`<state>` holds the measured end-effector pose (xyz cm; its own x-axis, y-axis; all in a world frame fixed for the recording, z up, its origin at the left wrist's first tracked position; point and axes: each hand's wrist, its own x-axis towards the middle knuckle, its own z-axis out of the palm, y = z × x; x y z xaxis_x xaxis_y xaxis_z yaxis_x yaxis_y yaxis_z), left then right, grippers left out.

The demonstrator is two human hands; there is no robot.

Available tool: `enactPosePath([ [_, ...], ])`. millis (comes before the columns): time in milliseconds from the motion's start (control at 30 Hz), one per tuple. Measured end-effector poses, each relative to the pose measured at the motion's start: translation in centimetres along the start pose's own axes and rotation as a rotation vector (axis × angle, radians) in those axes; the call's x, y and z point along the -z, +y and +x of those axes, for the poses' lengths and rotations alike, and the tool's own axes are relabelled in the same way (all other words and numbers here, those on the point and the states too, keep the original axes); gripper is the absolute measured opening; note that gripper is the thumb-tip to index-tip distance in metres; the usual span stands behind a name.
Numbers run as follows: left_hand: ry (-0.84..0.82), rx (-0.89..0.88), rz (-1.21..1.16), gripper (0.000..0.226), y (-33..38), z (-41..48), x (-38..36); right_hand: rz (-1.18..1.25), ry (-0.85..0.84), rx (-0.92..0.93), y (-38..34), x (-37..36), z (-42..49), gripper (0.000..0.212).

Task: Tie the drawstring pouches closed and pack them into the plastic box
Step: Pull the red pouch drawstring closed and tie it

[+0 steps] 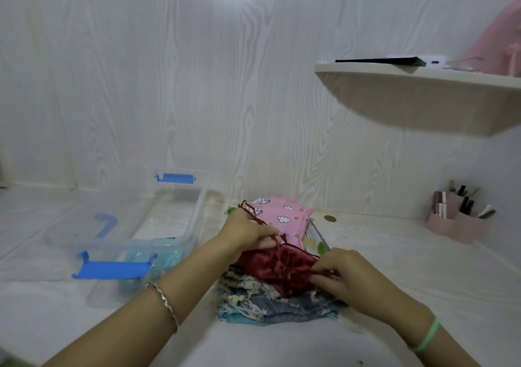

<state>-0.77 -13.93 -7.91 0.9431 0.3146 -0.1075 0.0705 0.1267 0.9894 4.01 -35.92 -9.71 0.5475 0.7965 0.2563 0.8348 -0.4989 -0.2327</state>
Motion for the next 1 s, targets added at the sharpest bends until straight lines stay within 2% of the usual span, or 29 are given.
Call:
enactPosePath([
  [67, 0.014, 0.106, -0.238, 0.008, 0.0, 0.1, -0.2, 0.163, -0.025, -0.044, -0.3, 0.6, 0.6, 0.012],
  [133, 0.007, 0.19, -0.323, 0.01, 0.1, 0.0, -0.1, 0.281, -0.062, -0.059, -0.5, 0.9, 1.3, 0.032],
  [200, -0.021, 0.226, -0.222, 0.017, -0.1, -0.1, 0.0, 0.357, -0.077, -0.078, -0.2, 0.8, 1.8, 0.033],
  [267, -0.049, 0.221, -0.081, 0.023, -0.2, -0.5, 0.0, 0.394, -0.092, -0.102, -0.1, 0.7, 2.1, 0.02],
  [367, -0.066, 0.2, -0.066, 0.029, -0.4, -0.8, 0.2, 0.526, -0.092, -0.146, -0.4, 1.2, 2.1, 0.012],
  [433, -0.077, 0.212, -0.148, 0.025, -0.3, -0.9, 0.5, 0.73, -0.047, -0.194, -0.4, 1.2, 2.0, 0.022],
  [533, -0.099, 0.214, -0.231, 0.017, -0.3, -1.3, 0.7, 1.22, 0.018, -0.309, 0.2, 0.7, 2.3, 0.031],
  [600, -0.118, 0.205, -0.26, 0.011, -0.4, -1.5, 0.7, 1.5, 0.046, -0.366, 0.6, 0.4, 2.7, 0.029],
  [667, -0.153, 0.18, -0.264, 0.007, -0.4, -1.8, 0.6, 1.64, 0.005, -0.389, 0.6, 0.3, 3.1, 0.026],
  [767, -0.191, 0.11, -0.212, 0.01, -0.2, -1.9, 0.6, 1.691, -0.006, -0.342, 0.6, 0.0, 3.6, 0.043],
  [867, -0.171, 0.009, -0.056, 0.008, 0.2, -2.2, 0.5, 1.547, 0.069, -0.402, 0.1, 0.1, 3.9, 0.024],
  [1000, -0.164, -0.099, 0.121, 0.013, 0.2, -2.4, 0.3, 1.435, 0.046, -0.429, -0.1, -0.5, 4.4, 0.023],
])
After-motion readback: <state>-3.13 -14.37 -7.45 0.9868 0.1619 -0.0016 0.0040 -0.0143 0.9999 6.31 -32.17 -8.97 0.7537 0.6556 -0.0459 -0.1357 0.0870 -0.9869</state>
